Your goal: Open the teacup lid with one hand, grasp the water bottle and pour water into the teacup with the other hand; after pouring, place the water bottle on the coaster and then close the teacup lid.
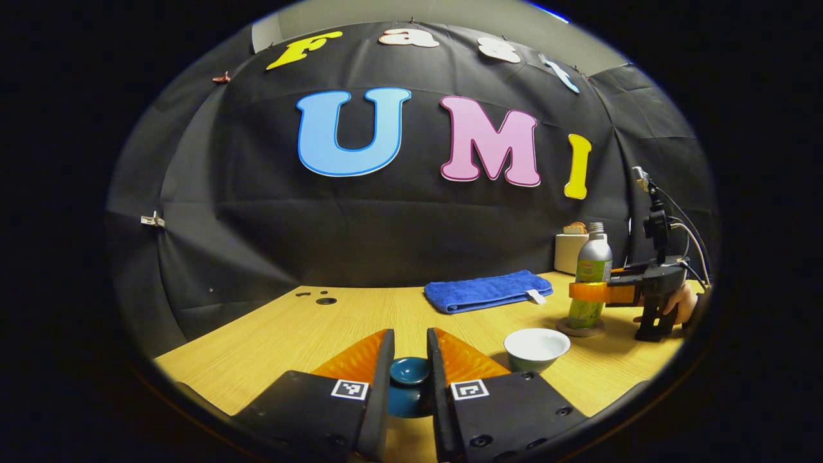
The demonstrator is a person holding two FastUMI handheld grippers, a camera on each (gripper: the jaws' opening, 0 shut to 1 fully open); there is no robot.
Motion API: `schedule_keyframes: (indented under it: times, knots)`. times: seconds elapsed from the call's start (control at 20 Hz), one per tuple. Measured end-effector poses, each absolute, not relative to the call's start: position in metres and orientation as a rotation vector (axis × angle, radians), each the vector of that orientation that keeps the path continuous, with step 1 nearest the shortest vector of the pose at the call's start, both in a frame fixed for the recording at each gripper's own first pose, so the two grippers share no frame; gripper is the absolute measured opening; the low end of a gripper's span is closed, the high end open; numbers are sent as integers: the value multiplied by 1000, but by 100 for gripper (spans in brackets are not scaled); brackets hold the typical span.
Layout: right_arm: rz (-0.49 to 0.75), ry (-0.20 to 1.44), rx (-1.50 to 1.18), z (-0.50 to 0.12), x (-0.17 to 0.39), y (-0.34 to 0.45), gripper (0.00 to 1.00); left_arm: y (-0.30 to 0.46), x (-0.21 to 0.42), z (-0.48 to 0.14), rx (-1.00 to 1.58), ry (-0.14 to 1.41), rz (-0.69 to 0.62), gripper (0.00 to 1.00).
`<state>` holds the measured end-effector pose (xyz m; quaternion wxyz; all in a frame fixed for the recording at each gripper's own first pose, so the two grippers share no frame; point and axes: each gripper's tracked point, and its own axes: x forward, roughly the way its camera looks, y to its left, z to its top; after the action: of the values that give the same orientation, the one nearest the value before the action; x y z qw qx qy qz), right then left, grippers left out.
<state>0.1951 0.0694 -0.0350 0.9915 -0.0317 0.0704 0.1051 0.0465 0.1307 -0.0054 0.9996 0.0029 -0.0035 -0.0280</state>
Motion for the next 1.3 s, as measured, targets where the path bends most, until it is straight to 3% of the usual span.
schedule_keyframes:
  times: [0.3, 0.65, 0.8, 1.05, 1.3]
  knots:
    - [187, 113, -62, -27, 158, 57, 98, 131, 47, -6, 5, -7, -56, 32]
    - [158, -27, -39, 19, 92, 29, 97, 127, 44, -6, 4, -6, -62, 32]
    - [138, 3, -1, 9, 72, 13, 98, 120, 40, -5, 3, -4, -57, 35]
    - [154, 71, 109, -13, 69, 2, 98, 88, 36, -4, 5, -8, -106, 32]
    - [102, 5, 12, -9, 73, -15, 99, 43, 52, 12, 19, -22, -178, 33]
